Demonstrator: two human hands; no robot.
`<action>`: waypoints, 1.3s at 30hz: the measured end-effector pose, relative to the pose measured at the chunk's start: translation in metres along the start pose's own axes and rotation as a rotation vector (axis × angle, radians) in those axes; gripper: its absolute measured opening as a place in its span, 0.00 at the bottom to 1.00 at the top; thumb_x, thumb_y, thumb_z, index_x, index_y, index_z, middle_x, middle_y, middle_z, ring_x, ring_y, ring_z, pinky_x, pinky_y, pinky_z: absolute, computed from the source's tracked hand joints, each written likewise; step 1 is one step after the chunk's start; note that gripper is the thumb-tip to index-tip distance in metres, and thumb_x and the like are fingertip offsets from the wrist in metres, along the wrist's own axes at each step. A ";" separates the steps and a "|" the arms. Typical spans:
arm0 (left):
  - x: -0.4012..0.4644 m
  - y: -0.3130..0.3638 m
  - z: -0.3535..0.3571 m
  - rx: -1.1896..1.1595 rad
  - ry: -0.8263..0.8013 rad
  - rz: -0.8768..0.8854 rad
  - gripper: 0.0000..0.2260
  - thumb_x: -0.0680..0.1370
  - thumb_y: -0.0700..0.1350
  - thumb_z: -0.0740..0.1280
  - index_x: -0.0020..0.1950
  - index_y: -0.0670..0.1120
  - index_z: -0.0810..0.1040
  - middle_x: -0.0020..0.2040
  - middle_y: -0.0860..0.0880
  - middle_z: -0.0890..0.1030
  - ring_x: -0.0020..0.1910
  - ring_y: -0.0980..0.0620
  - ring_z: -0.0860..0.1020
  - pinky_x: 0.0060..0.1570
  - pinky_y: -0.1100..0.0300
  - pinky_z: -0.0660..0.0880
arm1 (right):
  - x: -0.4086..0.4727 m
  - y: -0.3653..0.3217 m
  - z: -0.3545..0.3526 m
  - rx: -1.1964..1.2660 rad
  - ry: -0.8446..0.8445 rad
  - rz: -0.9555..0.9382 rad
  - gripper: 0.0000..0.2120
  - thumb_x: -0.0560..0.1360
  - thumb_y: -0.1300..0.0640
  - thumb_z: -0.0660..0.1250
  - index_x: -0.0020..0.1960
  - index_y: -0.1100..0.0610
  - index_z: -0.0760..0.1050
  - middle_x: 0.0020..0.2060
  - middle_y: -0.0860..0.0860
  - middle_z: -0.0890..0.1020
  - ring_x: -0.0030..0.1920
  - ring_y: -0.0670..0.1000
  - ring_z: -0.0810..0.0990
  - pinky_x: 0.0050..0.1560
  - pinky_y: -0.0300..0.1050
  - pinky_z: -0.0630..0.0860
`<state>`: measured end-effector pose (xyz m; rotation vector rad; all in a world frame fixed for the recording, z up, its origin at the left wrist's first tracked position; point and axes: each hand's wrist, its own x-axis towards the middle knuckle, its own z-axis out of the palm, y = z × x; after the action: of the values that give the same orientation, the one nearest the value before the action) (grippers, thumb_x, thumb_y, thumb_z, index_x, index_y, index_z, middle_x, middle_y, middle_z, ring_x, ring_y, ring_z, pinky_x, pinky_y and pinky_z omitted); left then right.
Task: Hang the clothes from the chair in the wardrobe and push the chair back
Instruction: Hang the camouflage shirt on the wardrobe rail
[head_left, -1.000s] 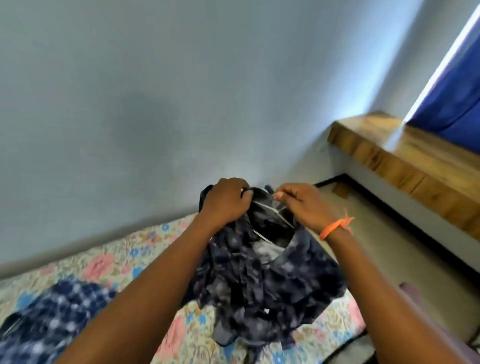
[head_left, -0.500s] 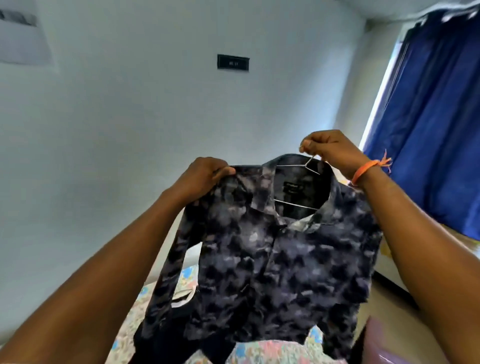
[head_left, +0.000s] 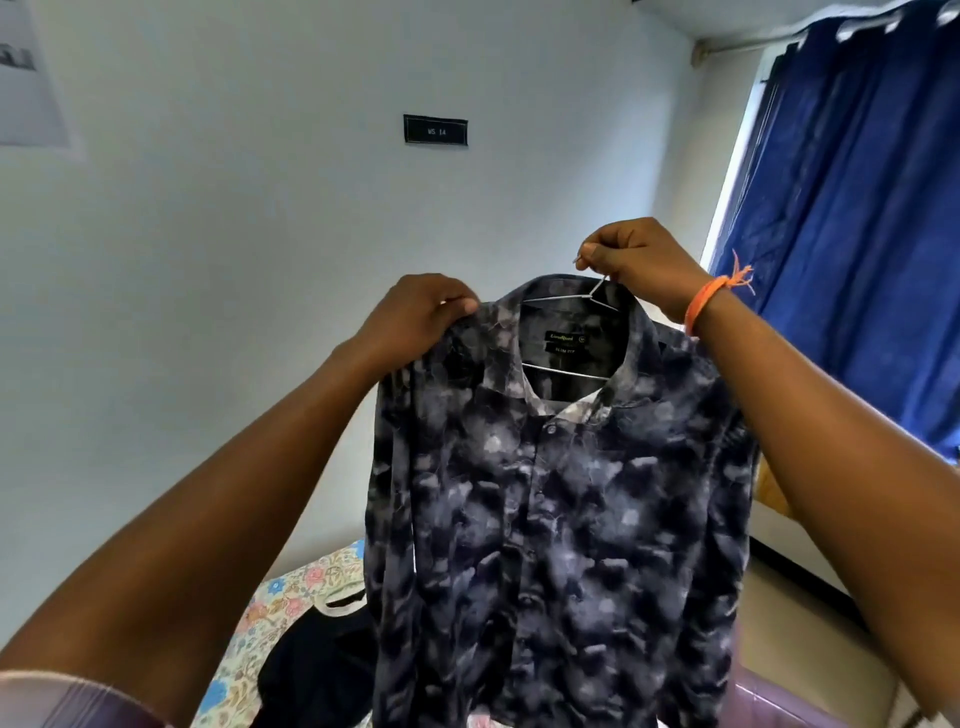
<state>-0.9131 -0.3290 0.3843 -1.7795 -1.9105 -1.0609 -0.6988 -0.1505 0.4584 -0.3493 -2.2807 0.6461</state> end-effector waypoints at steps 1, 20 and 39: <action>0.004 0.009 0.004 -0.022 0.004 0.036 0.08 0.81 0.46 0.65 0.54 0.47 0.84 0.51 0.52 0.84 0.50 0.55 0.79 0.50 0.63 0.72 | 0.000 -0.001 0.001 -0.016 0.005 -0.005 0.10 0.80 0.59 0.64 0.47 0.61 0.82 0.38 0.52 0.82 0.36 0.46 0.76 0.40 0.36 0.73; 0.030 0.107 0.039 0.074 0.139 0.082 0.12 0.80 0.36 0.59 0.46 0.40 0.83 0.44 0.43 0.84 0.44 0.44 0.80 0.48 0.52 0.75 | -0.063 -0.003 -0.056 -0.231 0.373 -0.055 0.08 0.80 0.53 0.62 0.48 0.56 0.76 0.32 0.46 0.82 0.34 0.41 0.81 0.46 0.43 0.78; 0.123 0.426 0.154 -0.198 0.287 0.229 0.12 0.81 0.37 0.58 0.53 0.44 0.82 0.51 0.44 0.83 0.51 0.41 0.79 0.55 0.48 0.73 | -0.362 0.046 -0.379 -1.321 0.572 -0.002 0.23 0.78 0.39 0.55 0.39 0.58 0.70 0.30 0.58 0.77 0.28 0.63 0.76 0.29 0.44 0.63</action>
<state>-0.4897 -0.1561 0.4904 -1.7812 -1.4391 -1.3726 -0.1728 -0.1343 0.4554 -0.9688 -1.8090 -0.9594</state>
